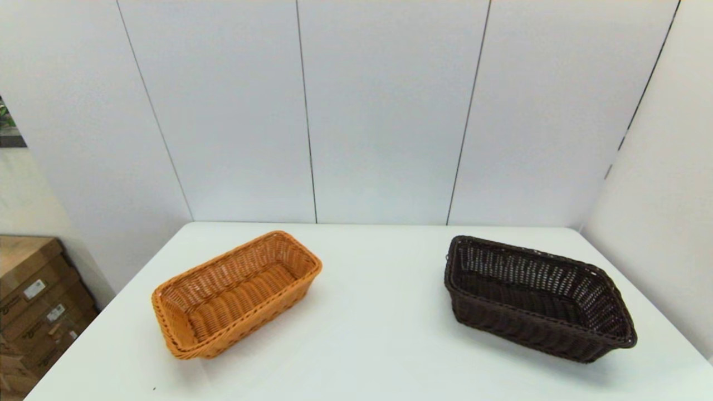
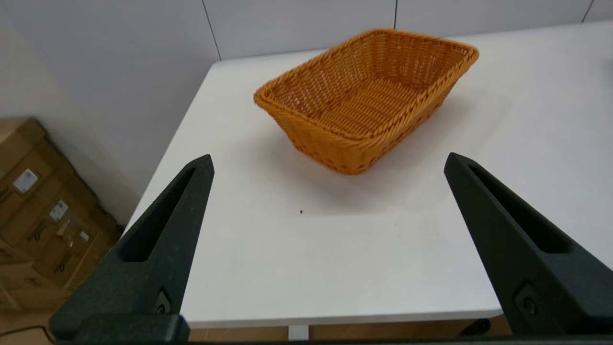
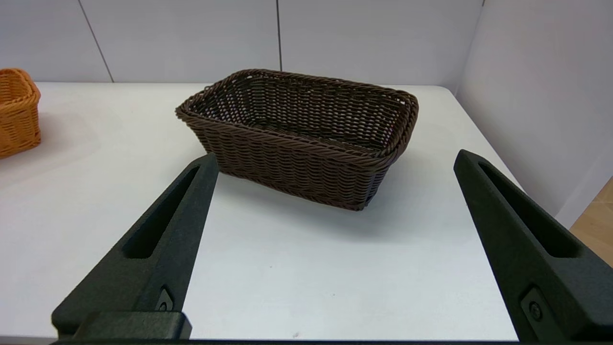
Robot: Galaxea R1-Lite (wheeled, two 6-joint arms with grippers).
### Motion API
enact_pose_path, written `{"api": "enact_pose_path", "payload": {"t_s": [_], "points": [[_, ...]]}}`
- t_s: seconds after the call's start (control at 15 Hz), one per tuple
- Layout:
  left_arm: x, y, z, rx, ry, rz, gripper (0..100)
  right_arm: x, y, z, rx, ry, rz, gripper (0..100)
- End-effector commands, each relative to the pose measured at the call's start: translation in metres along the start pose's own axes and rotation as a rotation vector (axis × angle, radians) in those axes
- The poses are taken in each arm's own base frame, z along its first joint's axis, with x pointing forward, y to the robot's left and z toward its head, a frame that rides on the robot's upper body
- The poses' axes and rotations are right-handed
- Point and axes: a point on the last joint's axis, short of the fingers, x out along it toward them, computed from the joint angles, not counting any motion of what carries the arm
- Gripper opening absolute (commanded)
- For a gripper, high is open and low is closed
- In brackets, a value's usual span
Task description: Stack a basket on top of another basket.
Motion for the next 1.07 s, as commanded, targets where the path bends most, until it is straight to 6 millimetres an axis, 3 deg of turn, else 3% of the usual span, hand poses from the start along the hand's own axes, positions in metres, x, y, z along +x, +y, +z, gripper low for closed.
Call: {"api": "enact_pose_path", "payload": {"t_s": [0.07,0.2,0.4,0.53,0.73,0.87,1.07], "points": [[-0.018,0.001,0.038,0.000,0.016,-0.050,100,0.000,0.000,0.000,0.000,0.001,0.000,100],[-0.020,0.003,0.064,-0.005,0.090,-0.071,100,0.000,0.000,0.000,0.000,0.001,0.000,100],[0.001,0.005,0.090,-0.015,0.266,-0.080,100,0.000,0.000,0.000,0.000,0.001,0.000,100],[0.034,0.008,0.111,-0.029,0.407,-0.082,100,0.000,0.000,0.000,0.000,0.001,0.000,100],[0.092,0.011,0.125,-0.085,0.614,-0.073,100,0.000,0.000,0.000,0.000,0.001,0.000,100],[0.139,0.013,0.130,-0.187,0.735,-0.042,100,0.000,0.000,0.000,0.000,0.001,0.000,100],[0.186,0.015,0.127,-0.342,0.854,0.035,100,0.000,0.000,0.000,0.000,0.001,0.000,100]]}}
